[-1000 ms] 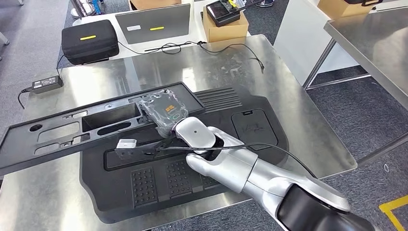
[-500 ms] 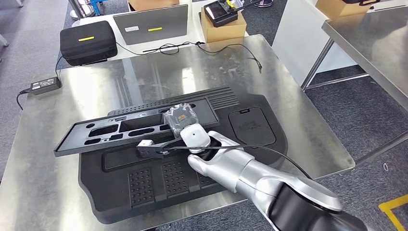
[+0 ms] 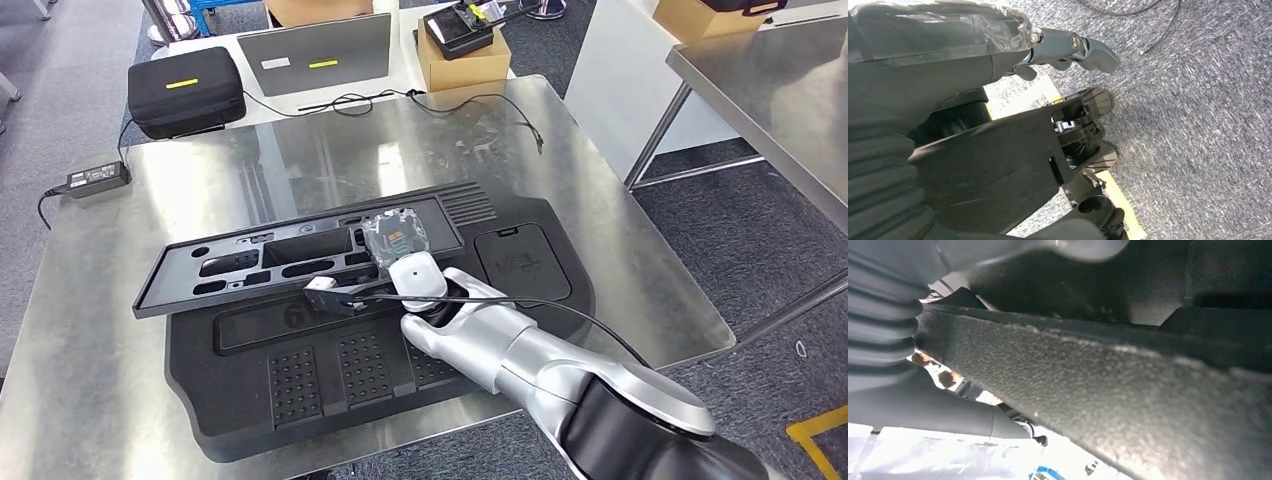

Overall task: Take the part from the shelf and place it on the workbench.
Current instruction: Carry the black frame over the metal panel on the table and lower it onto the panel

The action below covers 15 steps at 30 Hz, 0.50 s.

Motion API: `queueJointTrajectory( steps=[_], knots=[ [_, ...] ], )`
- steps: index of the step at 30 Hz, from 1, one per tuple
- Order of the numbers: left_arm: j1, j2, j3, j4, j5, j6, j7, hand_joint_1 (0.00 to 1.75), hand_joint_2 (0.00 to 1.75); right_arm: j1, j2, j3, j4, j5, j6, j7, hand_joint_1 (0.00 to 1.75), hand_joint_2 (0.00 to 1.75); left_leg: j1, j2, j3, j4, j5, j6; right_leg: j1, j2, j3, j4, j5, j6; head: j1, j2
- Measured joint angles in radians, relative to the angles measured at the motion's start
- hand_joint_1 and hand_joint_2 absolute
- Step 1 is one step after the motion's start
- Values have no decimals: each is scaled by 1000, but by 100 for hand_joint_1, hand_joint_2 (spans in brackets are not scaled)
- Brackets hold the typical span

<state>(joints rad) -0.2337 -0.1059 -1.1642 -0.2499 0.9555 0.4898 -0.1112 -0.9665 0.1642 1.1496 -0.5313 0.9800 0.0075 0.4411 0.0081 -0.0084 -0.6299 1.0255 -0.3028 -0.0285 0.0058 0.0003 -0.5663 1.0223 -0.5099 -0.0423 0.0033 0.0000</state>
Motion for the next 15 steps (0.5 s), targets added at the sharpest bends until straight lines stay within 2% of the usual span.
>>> queueJointTrajectory(
  steps=[4,7,12,15],
  knots=[
    [0,-3,1,0,-9,-12,10,0,0,1,-5,0,0,-31,-26,-19,0,0,0,0,0,0,0,0,0,0,0,0,1,0,0,0],
    [-1,-5,2,0,-15,-16,13,0,0,5,-11,-8,-12,-107,-56,-64,0,0,0,1,1,0,0,0,0,1,0,0,1,0,1,0],
    [0,-5,8,0,-24,-17,15,0,0,39,-53,-81,-153,-458,-111,-226,0,0,0,3,1,0,0,0,0,2,1,0,1,0,0,0],
    [0,-5,11,0,-25,-17,15,0,0,55,-79,-122,-248,-586,-121,-279,0,0,0,4,3,0,0,0,0,3,1,0,1,0,-1,0]
  ],
)
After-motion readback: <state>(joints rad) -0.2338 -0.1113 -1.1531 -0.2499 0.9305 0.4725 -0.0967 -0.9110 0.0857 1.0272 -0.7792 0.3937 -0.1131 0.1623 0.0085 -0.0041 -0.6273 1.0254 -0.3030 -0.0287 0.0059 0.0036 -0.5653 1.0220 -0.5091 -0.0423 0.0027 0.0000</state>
